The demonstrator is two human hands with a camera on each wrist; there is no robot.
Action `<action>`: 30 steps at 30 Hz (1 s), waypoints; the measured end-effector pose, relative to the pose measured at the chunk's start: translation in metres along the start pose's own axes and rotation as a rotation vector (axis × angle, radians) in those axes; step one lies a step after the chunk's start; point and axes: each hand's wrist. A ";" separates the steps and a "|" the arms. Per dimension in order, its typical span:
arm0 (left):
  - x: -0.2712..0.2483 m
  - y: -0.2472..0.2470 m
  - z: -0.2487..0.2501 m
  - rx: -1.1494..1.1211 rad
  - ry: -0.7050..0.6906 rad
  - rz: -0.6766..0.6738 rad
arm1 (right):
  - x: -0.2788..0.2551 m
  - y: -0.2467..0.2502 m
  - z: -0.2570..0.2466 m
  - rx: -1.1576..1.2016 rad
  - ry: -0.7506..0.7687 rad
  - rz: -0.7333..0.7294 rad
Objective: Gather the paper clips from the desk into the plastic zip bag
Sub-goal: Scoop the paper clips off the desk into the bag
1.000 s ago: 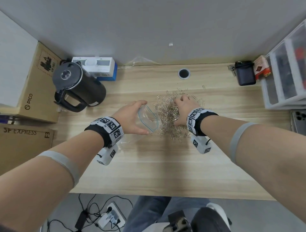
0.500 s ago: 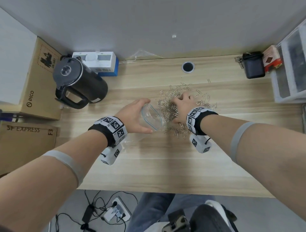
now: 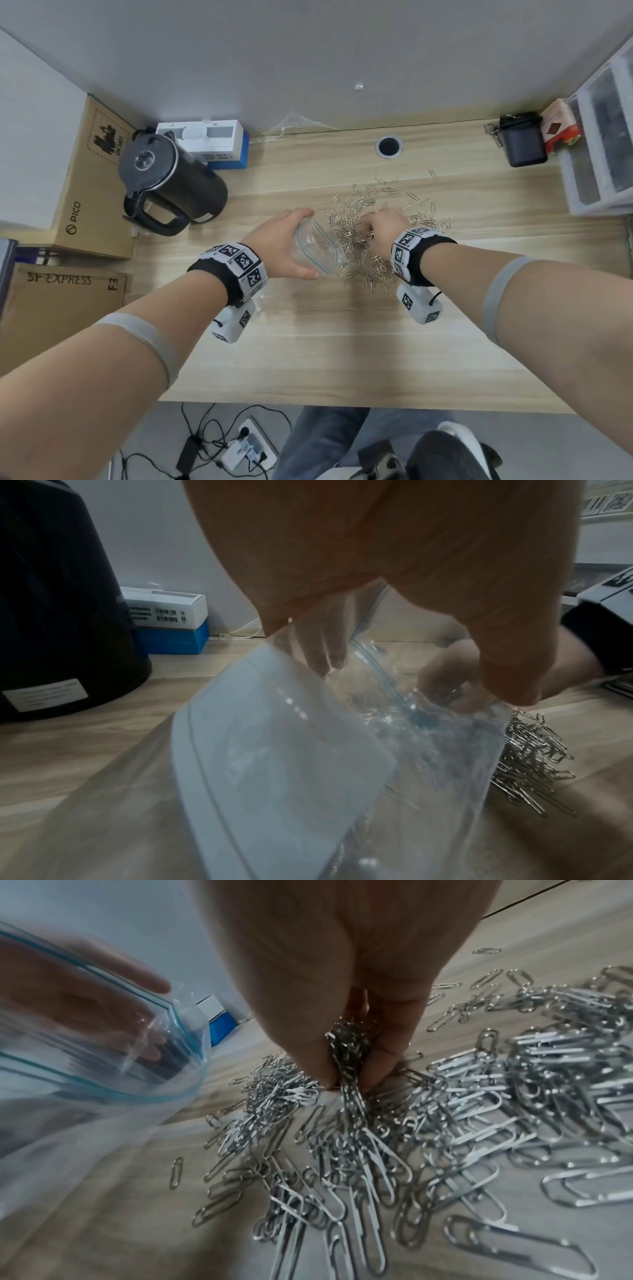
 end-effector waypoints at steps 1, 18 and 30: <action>0.000 0.000 0.001 0.002 0.000 -0.001 | -0.001 0.003 -0.001 0.000 -0.007 -0.004; 0.000 0.013 0.023 0.110 0.008 -0.028 | -0.026 0.046 -0.038 0.555 0.096 0.008; 0.000 0.013 0.040 0.013 -0.057 0.026 | -0.023 0.022 -0.065 0.466 0.204 -0.035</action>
Point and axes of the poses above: each hand's wrist, its own x-axis towards the middle knuckle, its own y-axis out of the back of the hand, z = x × y, and after that the axes turned 1 degree about z, right-handed
